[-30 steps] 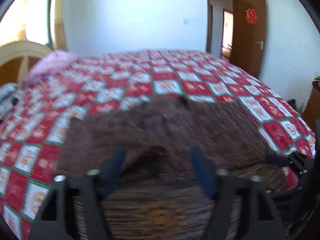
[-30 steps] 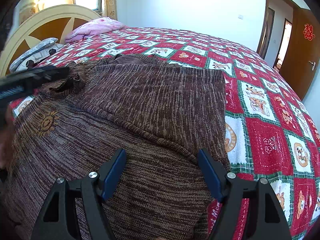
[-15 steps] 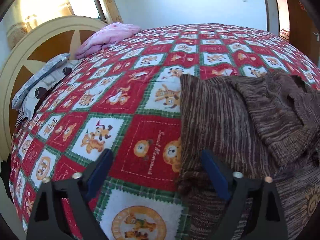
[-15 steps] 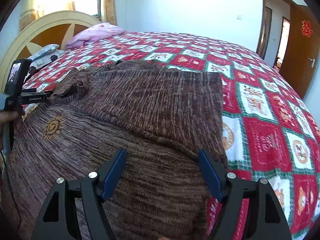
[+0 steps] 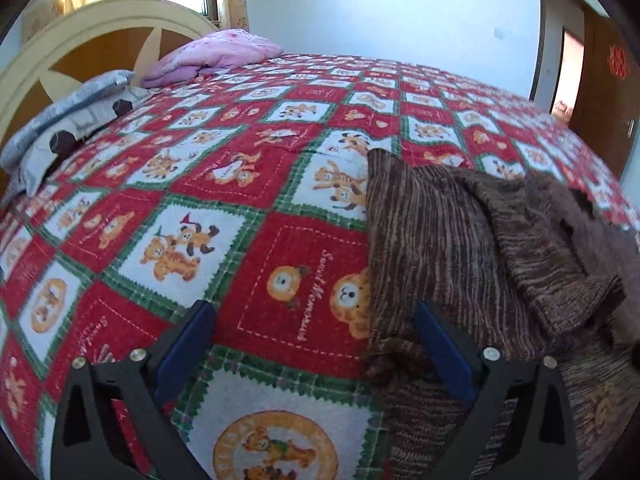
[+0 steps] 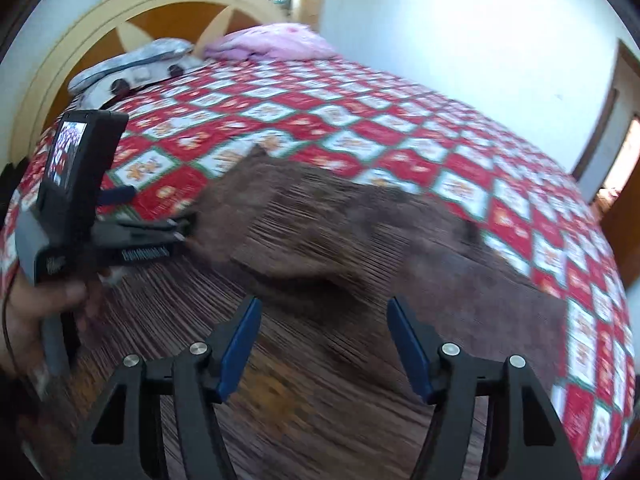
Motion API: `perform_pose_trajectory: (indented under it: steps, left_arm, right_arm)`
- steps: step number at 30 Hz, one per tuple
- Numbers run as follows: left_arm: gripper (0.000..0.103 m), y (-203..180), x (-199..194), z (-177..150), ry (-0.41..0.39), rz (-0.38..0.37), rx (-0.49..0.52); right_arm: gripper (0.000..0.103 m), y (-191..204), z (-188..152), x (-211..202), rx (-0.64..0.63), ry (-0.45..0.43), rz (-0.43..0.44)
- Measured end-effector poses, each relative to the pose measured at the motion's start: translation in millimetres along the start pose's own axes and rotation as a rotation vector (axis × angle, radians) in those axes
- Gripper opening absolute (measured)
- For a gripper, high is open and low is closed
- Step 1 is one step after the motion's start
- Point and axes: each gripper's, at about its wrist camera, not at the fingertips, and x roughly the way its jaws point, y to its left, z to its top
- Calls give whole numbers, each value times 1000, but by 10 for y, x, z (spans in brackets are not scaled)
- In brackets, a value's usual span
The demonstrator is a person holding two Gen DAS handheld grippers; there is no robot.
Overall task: Fold small clothes
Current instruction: 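Grasp the opposite side edge of the sweater with the right tool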
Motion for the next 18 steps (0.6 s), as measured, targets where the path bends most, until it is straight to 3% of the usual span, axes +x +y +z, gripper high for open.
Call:
perform_pose_trajectory:
  steps: [4,5,6,7,9,13,16,18]
  left_arm:
    - [103,1,-10,-20,-5,-11,-5]
    - [103,7,-8,-20,-5,-16,-8]
    - [103,14,-5,-19,-6,-22,-11]
    - [103,20,-11,-23,-7,-26,-14]
    - [103,30,-14,-26,-11,-34,-20]
    - [103,34,-11,-29,-13,-36,-21]
    - [103,4,4,-25,-6,-21,-8]
    - [103,7,1,-31,-7,-22,-9]
  right_arm:
    - [62,260,195,363,-31,57,11]
    - [55,286,200,461,-34,80,7]
    - [35,277,194,538,-32,100,-1]
    - [27,229,195,592,-19,118,-5]
    - [21,22,215,602,62,106,-10]
    - [20,-646,220,434,293,42,-43]
    - [20,-1052,92,394,420,69,-84]
    - [21,-1137,36,381,458,72,-56]
